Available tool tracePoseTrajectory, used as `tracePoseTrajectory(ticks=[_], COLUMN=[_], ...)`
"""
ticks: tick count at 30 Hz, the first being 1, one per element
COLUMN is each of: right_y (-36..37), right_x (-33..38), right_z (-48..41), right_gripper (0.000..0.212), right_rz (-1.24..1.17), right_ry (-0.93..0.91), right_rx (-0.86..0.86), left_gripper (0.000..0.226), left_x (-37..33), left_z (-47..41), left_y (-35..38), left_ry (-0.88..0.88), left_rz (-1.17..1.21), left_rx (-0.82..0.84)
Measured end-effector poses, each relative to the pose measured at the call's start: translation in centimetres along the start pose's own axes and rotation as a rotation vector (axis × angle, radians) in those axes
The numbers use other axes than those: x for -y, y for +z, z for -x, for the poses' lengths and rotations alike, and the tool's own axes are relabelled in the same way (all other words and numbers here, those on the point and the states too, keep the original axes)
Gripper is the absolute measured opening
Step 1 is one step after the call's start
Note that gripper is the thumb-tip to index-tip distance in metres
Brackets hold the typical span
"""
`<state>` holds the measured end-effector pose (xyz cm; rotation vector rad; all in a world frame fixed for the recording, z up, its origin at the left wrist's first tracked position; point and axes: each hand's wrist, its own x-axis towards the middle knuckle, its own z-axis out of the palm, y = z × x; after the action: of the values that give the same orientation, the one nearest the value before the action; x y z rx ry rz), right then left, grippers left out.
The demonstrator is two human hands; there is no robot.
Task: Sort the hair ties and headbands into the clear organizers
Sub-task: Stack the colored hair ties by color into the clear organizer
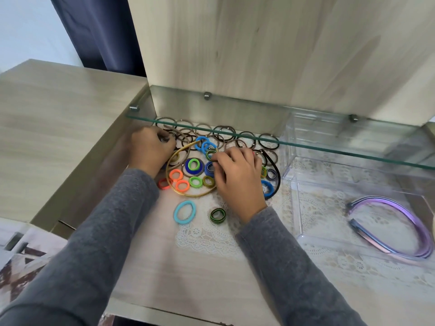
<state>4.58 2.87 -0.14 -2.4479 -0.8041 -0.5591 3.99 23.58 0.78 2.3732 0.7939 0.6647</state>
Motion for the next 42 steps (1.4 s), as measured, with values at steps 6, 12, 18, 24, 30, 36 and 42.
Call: tracePoseTrajectory(ticks=[6,12,18,24,30,36,42], right_y=[-1.4,-2.1,-3.4,-3.9,-4.1,-4.6,-4.4], right_x=[-0.7,-1.6,-2.0,-2.6,-2.5,-2.2,-2.3], right_z=[2.4,4.7,6.3,7.4,7.5,7.9,7.9], right_gripper=[0.017,0.016,0.019,0.015,0.011,0.008,0.014], right_rz=[-0.096,-0.208,-0.231,-0.274,-0.278,-0.247,-0.193], right_ry=[-0.019,-0.032,-0.087,-0.101,-0.137,-0.229,-0.268], right_rx=[0.003,-0.041,-0.026,0.000,-0.021,-0.037,0.032], left_gripper=[0.022,0.010,0.011,0.007,0.004,0.023,0.021], left_x=[0.5,0.9,-0.9,-0.1,0.2,0.4,0.5], left_z=[0.6,4.0,10.8,13.9,14.7,15.1,15.1], left_y=[-1.0,-2.2,-3.8,-3.4,-3.0,-2.7,-3.0], left_ry=[0.173,0.310,0.376,0.468,0.461,0.632,0.684], left_rz=[0.054,0.187,0.403,0.400,0.362,0.208,0.226], left_rx=[-0.053,-0.114,-0.047,0.010,0.099,0.057,0.017])
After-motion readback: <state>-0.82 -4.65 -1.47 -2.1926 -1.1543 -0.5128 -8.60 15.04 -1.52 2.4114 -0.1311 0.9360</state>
